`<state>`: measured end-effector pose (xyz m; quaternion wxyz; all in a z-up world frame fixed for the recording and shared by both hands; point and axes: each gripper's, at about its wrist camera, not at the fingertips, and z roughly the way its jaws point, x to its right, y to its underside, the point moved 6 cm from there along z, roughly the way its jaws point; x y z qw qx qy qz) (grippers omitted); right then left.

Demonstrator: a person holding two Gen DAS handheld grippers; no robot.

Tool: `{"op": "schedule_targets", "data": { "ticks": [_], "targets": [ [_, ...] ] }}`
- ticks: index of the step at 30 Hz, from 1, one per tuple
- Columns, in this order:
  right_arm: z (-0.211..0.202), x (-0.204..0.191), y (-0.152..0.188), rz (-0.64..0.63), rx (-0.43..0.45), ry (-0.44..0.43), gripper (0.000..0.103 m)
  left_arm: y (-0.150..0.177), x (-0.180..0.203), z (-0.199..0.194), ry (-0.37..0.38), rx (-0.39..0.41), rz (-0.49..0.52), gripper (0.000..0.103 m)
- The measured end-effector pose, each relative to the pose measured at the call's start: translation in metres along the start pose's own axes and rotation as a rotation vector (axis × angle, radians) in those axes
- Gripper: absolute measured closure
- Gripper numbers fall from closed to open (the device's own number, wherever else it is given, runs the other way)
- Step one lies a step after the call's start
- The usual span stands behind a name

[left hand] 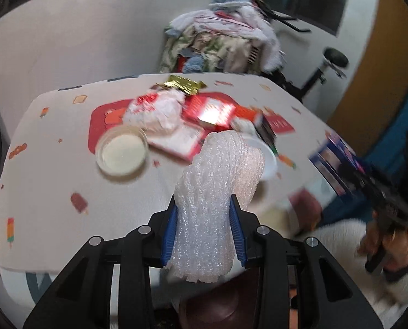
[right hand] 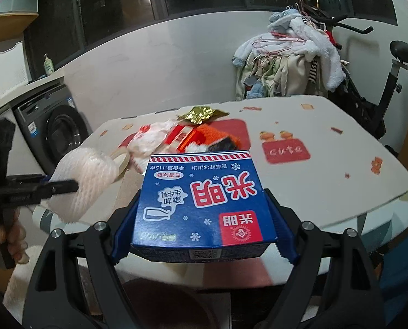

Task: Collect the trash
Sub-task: 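Carry the carton and foam mesh down to the brown bin and release both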

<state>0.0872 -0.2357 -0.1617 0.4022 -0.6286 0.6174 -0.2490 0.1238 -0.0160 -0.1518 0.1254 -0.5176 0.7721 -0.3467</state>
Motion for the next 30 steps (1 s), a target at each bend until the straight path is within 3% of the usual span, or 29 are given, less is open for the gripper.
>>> {"op": "schedule_targets", "data": {
  "ticks": [13, 27, 29, 30],
  "targets": [
    [-0.033, 0.001, 0.062, 0.05, -0.025, 0.016, 0.021, 0.115, 0.048, 0.012, 0.062, -0.124, 0.094, 0.067],
    [-0.022, 0.011, 0.081, 0.116, -0.051, 0.019, 0.021, 0.145, 0.057, 0.042, 0.074, -0.196, 0.118, 0.065],
    [-0.022, 0.01, 0.082, 0.117, -0.052, 0.017, 0.021, 0.145, 0.054, 0.044, 0.075, -0.201, 0.107, 0.059],
    [-0.021, 0.01, 0.082, 0.118, -0.054, 0.015, 0.021, 0.144, 0.053, 0.044, 0.08, -0.198, 0.1, 0.047]
  ]
}}
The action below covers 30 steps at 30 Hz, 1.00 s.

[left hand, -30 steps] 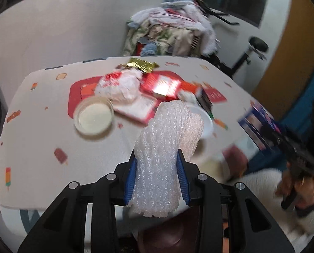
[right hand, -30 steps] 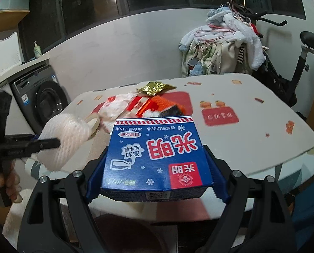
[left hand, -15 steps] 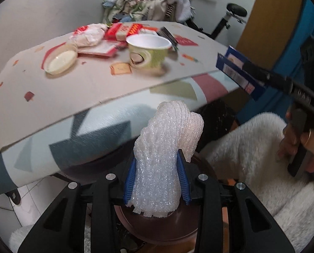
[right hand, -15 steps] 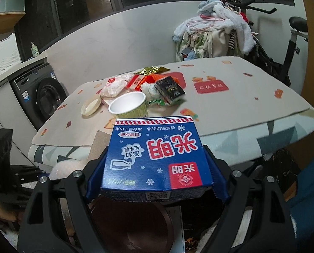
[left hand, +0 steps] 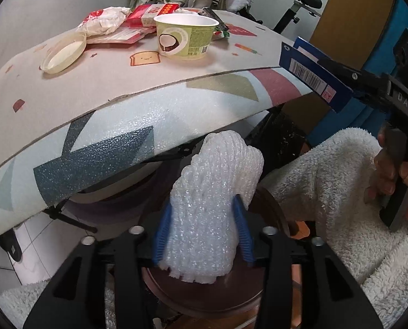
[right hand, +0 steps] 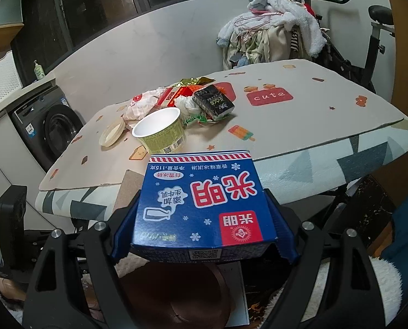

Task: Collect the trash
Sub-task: 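Carry the carton and foam mesh down to the brown bin and release both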

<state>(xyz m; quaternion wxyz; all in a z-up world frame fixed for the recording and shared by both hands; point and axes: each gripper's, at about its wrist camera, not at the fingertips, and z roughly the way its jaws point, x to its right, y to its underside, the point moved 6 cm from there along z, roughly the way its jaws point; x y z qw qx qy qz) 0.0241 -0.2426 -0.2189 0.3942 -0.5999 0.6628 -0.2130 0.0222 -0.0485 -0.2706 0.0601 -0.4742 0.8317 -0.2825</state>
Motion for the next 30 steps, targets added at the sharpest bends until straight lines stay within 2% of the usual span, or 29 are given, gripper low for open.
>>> {"op": "schedule_targets", "data": {
  "ticks": [1, 2, 7, 9, 13, 18, 20, 26, 30],
  "targets": [
    [0.001, 0.0, 0.001, 0.0, -0.004, -0.002, 0.021, 0.0, -0.002, 0.0, 0.004, 0.004, -0.006, 0.031],
    [0.002, -0.001, 0.002, -0.001, -0.006, -0.003, 0.021, -0.001, -0.004, -0.003, -0.002, 0.02, -0.017, 0.026],
    [0.004, -0.009, 0.004, -0.038, -0.017, -0.017, 0.021, -0.013, -0.016, -0.031, -0.038, 0.131, -0.065, 0.012],
    [0.007, -0.017, 0.008, -0.076, -0.034, -0.032, 0.021, -0.019, -0.023, -0.05, -0.064, 0.196, -0.09, 0.01],
    [0.019, -0.042, 0.021, -0.16, -0.104, -0.104, 0.021, -0.027, -0.031, -0.08, -0.117, 0.266, -0.103, 0.008],
    [0.038, -0.073, 0.045, -0.272, -0.212, -0.165, 0.021, -0.021, -0.032, -0.106, -0.156, 0.314, -0.057, 0.006],
    [0.048, -0.084, 0.057, -0.312, -0.261, -0.18, 0.021, -0.012, -0.038, -0.109, -0.184, 0.323, -0.063, 0.006],
    [0.088, -0.11, 0.103, -0.412, -0.452, -0.196, 0.021, -0.007, -0.052, -0.104, -0.202, 0.316, -0.135, 0.006],
    [0.11, -0.118, 0.129, -0.481, -0.537, -0.148, 0.021, -0.008, -0.05, -0.096, -0.203, 0.3, -0.117, 0.006]
  ]
}}
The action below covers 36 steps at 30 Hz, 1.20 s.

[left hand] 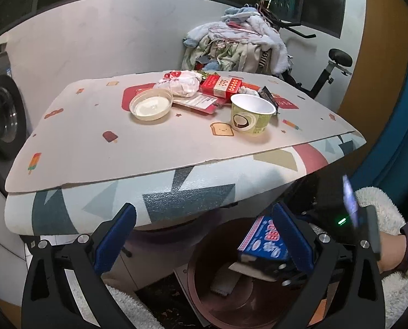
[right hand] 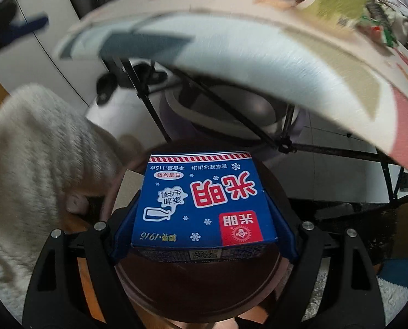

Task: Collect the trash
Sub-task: 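Carry the carton and foam mesh down to the brown bin and release both, then grasp the white cup with the right tool while the left tool grasps the white plastic bag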

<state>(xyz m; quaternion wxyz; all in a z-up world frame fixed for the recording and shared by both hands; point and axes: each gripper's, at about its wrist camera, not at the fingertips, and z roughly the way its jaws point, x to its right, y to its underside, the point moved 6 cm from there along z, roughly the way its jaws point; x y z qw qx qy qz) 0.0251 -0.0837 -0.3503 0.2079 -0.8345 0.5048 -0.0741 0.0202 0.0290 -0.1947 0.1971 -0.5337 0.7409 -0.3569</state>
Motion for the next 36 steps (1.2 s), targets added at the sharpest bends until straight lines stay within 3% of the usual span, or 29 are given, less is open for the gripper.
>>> {"op": "schedule_targets", "data": {
  "ticks": [6, 13, 16, 20, 29, 36],
  "targets": [
    [0.019, -0.002, 0.004, -0.009, -0.073, 0.014, 0.021, 0.003, 0.002, 0.005, 0.0, -0.013, 0.01, 0.006],
    [0.013, 0.006, 0.006, 0.008, -0.067, 0.005, 0.02, 0.002, -0.009, 0.008, 0.002, -0.018, -0.054, 0.006],
    [0.011, 0.008, 0.005, 0.015, -0.055, -0.007, 0.007, 0.003, -0.014, 0.009, 0.001, -0.022, -0.079, 0.006],
    [-0.008, 0.016, -0.002, 0.048, 0.016, 0.007, 0.006, 0.002, -0.016, 0.009, -0.008, -0.022, -0.086, 0.006],
    [-0.095, 0.049, -0.022, 0.141, 0.391, 0.132, 0.006, 0.001, -0.012, 0.009, -0.028, -0.012, -0.072, 0.006],
    [-0.119, 0.067, -0.023, 0.184, 0.486, 0.146, 0.006, 0.001, -0.008, 0.009, -0.042, -0.012, -0.05, 0.006]
  ]
}}
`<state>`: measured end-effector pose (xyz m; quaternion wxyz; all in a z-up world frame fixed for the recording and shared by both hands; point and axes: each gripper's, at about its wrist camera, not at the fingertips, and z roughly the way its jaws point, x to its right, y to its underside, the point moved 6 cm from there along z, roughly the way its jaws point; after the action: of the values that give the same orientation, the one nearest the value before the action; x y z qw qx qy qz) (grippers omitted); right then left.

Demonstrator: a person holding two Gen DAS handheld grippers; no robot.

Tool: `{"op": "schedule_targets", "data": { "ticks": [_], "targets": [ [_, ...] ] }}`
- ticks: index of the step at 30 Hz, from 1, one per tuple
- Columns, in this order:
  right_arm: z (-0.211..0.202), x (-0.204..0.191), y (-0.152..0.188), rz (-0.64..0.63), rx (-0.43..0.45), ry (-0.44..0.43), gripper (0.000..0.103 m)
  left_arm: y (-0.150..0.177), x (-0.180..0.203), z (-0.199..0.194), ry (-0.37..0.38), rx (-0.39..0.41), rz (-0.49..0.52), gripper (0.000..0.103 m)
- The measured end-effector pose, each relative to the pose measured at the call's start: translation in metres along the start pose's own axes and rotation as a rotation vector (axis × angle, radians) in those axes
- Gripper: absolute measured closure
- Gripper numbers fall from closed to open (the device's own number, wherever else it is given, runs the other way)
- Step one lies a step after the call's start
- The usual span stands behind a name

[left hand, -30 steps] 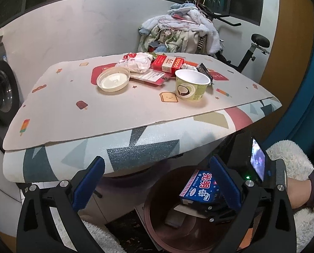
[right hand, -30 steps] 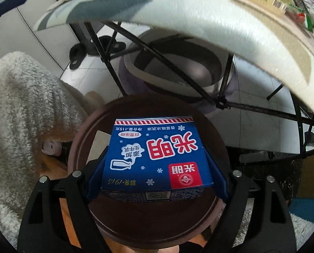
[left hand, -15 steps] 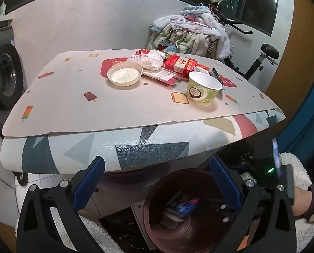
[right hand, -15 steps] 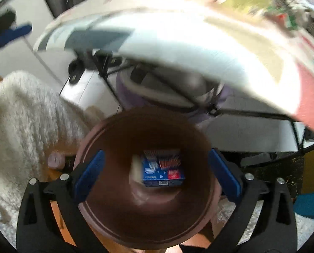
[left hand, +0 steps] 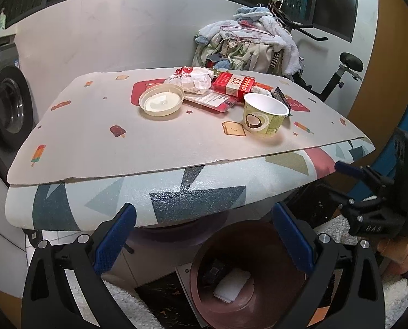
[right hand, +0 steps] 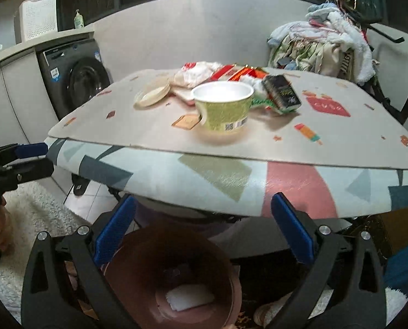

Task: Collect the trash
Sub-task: 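Grasp the white cup with the right tool while the left tool grasps the white plastic bag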

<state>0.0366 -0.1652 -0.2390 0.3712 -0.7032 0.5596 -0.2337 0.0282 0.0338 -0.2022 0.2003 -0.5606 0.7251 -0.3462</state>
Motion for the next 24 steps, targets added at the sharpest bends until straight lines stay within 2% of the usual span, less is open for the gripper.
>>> {"op": "schedule_targets", "data": {
  "ticks": [6, 13, 17, 21, 24],
  "targets": [
    [0.0, -0.002, -0.001, -0.015, 0.039, -0.004, 0.006, 0.0, 0.001, 0.001, -0.005, -0.004, 0.0, 0.006],
    [0.0, 0.002, -0.001, 0.0, 0.067, 0.031, 0.006, 0.0, 0.001, 0.002, -0.01, -0.002, 0.003, 0.006],
    [0.001, 0.004, -0.002, 0.011, 0.05, 0.011, 0.006, -0.005, 0.002, -0.002, -0.037, 0.014, 0.026, 0.006],
    [0.001, 0.011, -0.01, -0.005, 0.032, 0.083, 0.006, -0.015, -0.001, -0.007, -0.055, 0.038, 0.043, 0.006],
    [0.007, 0.022, -0.018, 0.025, 0.012, 0.065, 0.006, -0.025, -0.008, -0.006, -0.083, 0.04, 0.05, 0.006]
  ]
}}
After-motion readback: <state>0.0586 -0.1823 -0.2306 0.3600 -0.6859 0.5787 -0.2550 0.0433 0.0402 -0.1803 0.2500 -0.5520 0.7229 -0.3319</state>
